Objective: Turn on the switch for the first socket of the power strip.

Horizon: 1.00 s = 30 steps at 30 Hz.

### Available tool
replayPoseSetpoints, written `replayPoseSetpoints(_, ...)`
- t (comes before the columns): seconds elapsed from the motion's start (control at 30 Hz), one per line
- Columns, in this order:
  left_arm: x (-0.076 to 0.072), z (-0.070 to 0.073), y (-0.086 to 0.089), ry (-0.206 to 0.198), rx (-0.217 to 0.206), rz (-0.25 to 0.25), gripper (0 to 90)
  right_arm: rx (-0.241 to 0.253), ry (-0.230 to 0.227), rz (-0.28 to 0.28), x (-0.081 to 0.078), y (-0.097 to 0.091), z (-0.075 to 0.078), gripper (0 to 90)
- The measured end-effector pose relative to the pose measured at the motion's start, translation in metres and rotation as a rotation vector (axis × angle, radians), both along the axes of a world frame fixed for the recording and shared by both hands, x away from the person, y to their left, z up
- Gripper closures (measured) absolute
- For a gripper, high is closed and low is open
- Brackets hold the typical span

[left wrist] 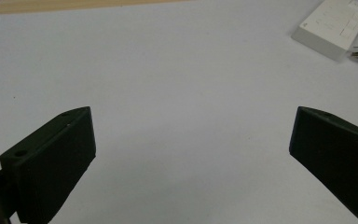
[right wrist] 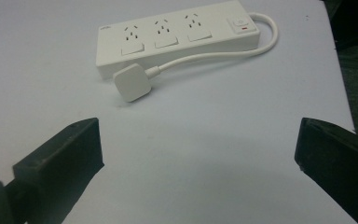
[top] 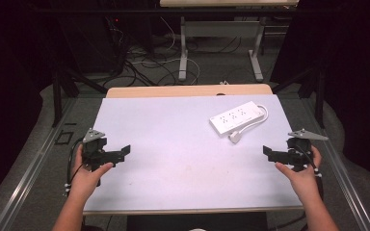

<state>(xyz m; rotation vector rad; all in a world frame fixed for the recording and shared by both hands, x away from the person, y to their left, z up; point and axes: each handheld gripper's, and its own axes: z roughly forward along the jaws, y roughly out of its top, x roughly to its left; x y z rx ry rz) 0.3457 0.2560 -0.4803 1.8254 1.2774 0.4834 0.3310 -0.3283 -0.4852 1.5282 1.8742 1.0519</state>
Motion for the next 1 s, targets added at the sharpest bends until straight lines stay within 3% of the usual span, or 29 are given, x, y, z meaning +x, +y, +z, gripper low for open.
replayPoseSetpoints(0.13,-0.003,0.007,0.004,0.000,-0.001,0.011,0.3,-0.032,-0.026,-0.001,-0.007,-0.003,0.003,0.6)
replayPoseSetpoints(0.23,-0.004,0.009,0.007,0.004,0.007,0.008,0.3,-0.031,-0.005,0.016,-0.008,-0.006,0.003,3.6)
replayPoseSetpoints(0.4,-0.005,0.011,0.006,0.009,-0.001,0.015,0.4,-0.032,0.006,0.022,-0.004,-0.007,0.005,6.3)
replayPoseSetpoints(0.57,-0.007,0.013,0.006,0.023,-0.009,0.008,0.4,-0.051,0.014,0.040,-0.001,-0.006,0.015,7.3)
replayPoseSetpoints(0.6,-0.006,0.012,0.005,0.008,-0.013,0.017,0.5,-0.048,0.011,0.050,0.000,-0.006,0.017,7.5)
replayPoseSetpoints(0.8,-0.007,0.014,0.004,0.026,-0.015,0.003,0.6,-0.074,0.007,0.076,0.006,-0.004,0.029,14.5)
replayPoseSetpoints(0.9,-0.007,0.013,0.002,0.013,-0.022,0.006,0.7,-0.085,0.003,0.077,0.011,-0.005,0.033,14.7)
replayPoseSetpoints(1.0,-0.007,0.013,0.001,0.017,-0.019,0.002,0.9,-0.069,0.012,0.080,0.017,-0.006,0.035,15.6)
